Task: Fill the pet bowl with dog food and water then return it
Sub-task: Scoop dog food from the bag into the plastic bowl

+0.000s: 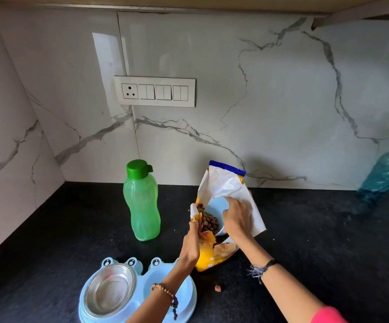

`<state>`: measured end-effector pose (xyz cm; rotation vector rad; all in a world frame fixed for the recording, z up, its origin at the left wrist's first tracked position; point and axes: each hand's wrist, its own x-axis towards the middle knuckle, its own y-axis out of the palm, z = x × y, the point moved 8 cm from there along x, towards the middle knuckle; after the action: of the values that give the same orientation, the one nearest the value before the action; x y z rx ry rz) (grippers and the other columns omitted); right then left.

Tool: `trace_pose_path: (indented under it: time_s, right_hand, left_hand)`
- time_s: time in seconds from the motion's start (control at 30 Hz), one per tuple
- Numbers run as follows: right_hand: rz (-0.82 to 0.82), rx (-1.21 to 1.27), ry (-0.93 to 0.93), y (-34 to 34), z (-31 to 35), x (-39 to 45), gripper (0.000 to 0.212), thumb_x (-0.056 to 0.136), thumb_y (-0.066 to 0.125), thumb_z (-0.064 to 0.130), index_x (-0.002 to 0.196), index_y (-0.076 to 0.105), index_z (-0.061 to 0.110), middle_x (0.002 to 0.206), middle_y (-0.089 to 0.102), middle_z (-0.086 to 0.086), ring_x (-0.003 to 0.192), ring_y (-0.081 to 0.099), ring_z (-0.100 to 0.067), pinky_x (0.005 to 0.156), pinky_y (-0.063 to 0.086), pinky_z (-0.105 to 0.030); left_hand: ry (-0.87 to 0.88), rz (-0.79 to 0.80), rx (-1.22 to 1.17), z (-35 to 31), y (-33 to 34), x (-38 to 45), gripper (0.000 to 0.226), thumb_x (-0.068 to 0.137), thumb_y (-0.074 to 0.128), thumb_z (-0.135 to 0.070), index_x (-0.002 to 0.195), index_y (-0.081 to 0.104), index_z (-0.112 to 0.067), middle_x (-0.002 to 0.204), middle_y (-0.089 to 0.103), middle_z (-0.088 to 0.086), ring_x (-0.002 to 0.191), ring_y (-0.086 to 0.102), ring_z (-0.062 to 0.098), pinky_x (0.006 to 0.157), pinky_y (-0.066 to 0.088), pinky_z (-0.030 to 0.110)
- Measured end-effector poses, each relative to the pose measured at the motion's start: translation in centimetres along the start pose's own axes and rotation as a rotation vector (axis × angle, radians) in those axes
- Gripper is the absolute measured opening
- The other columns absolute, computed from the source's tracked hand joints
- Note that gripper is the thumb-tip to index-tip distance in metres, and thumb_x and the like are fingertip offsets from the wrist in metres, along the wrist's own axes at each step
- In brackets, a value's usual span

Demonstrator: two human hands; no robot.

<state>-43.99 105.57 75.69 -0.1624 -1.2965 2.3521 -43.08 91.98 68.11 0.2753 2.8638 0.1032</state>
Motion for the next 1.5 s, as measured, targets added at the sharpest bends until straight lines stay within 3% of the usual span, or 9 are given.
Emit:
trace_pose_path:
  time_s: [0.47, 0.67, 0.9, 1.0, 1.1, 1.17, 1.3, 1.4, 1.5]
  right_hand:
    - [-0.011, 0.165, 0.108, 1.0, -1.8, -0.1, 0.034, 0.095, 0.048, 0.010, 0.129, 0.049, 0.009, 0.127, 0.054, -0.010, 0.117, 0.052, -0.024, 0.084, 0.048, -0.025]
    - [-0.010, 0.606, 0.315, 3.2, -4.2, -1.4, 0.041, 0.095, 0.043, 0.001, 0.136, 0.043, 0.004, 0.128, 0.051, -0.018, 0.098, 0.063, -0.040, 0.031, 0.041, -0.011]
    - [0.048, 0.678, 0.369, 2.7, -4.2, -1.2, 0.033, 0.095, 0.044, -0.001, 0.127, 0.052, 0.003, 0.121, 0.057, -0.019, 0.068, 0.060, -0.022, 0.034, 0.048, -0.018]
    - [0.097, 0.772, 0.410, 2.4, -4.2, -1.1, 0.029, 0.092, 0.047, -0.006, 0.119, 0.058, -0.001, 0.113, 0.060, -0.020, 0.067, 0.061, -0.024, 0.035, 0.049, -0.021]
    - [0.125, 0.854, 0.445, 2.1, -3.9, -1.4, 0.031, 0.090, 0.045, -0.012, 0.117, 0.059, -0.003, 0.103, 0.056, -0.017, 0.077, 0.059, -0.030, 0.033, 0.048, -0.020]
    - [0.143, 0.867, 0.461, 2.1, -3.8, -1.5, 0.032, 0.090, 0.044, -0.012, 0.117, 0.058, -0.003, 0.104, 0.055, -0.019, 0.068, 0.059, -0.026, 0.034, 0.049, -0.020]
    - [0.177, 0.881, 0.464, 2.3, -3.4, -1.7, 0.033, 0.090, 0.045, -0.010, 0.119, 0.057, -0.001, 0.104, 0.056, -0.018, 0.060, 0.057, -0.021, 0.037, 0.051, -0.020]
    - [0.173, 0.855, 0.445, 2.1, -3.1, -1.9, 0.029, 0.091, 0.047, -0.007, 0.117, 0.058, -0.001, 0.102, 0.055, -0.015, 0.059, 0.057, -0.019, 0.038, 0.051, -0.020]
    - [0.173, 0.818, 0.417, 2.2, -3.1, -1.9, 0.027, 0.092, 0.048, -0.003, 0.117, 0.059, 0.001, 0.109, 0.058, -0.017, 0.063, 0.059, -0.018, 0.039, 0.051, -0.019]
  left_hand:
    - [0.052, 0.129, -0.029, 0.7, 1.0, 0.6, 0.047, 0.102, 0.015, -0.034, 0.143, 0.030, -0.016, 0.138, 0.038, -0.008, 0.123, 0.040, 0.004, 0.104, 0.029, 0.020]
    - [0.097, 0.133, 0.003, 0.7, 0.3, 1.8, 0.039, 0.103, 0.019, -0.025, 0.127, 0.049, -0.015, 0.100, 0.059, -0.012, 0.082, 0.057, -0.012, 0.064, 0.044, -0.001]
    - [0.168, 0.079, 0.141, -0.3, -0.7, 1.7, 0.034, 0.102, 0.025, -0.018, 0.117, 0.050, -0.001, 0.103, 0.062, 0.010, 0.086, 0.056, 0.004, 0.070, 0.046, 0.012]
    - [0.158, 0.031, 0.000, -0.6, -1.6, 1.9, 0.038, 0.099, 0.032, -0.018, 0.107, 0.048, 0.016, 0.110, 0.051, 0.039, 0.093, 0.059, 0.033, 0.073, 0.045, 0.024]
    - [0.066, 0.060, -0.108, -1.0, -1.6, 2.0, 0.042, 0.097, 0.027, -0.030, 0.098, 0.064, -0.011, 0.092, 0.069, 0.009, 0.091, 0.059, 0.017, 0.077, 0.050, 0.022]
    - [0.028, 0.106, -0.120, -0.6, -1.6, 2.2, 0.046, 0.102, 0.013, -0.028, 0.119, 0.052, -0.015, 0.111, 0.062, -0.001, 0.098, 0.058, 0.006, 0.075, 0.049, 0.011]
    - [0.039, 0.110, -0.081, -1.1, -1.9, 2.2, 0.047, 0.102, 0.015, -0.034, 0.137, 0.039, -0.014, 0.127, 0.048, -0.003, 0.115, 0.045, 0.006, 0.094, 0.037, 0.017]
    - [0.057, 0.079, -0.001, -1.8, -2.3, 1.8, 0.033, 0.101, 0.028, -0.024, 0.112, 0.059, -0.016, 0.110, 0.062, -0.005, 0.106, 0.055, 0.008, 0.078, 0.047, 0.011]
    - [0.070, 0.042, 0.032, -1.9, -2.8, 1.5, 0.033, 0.099, 0.036, -0.024, 0.104, 0.067, -0.012, 0.109, 0.069, 0.009, 0.106, 0.062, 0.019, 0.091, 0.049, 0.031]
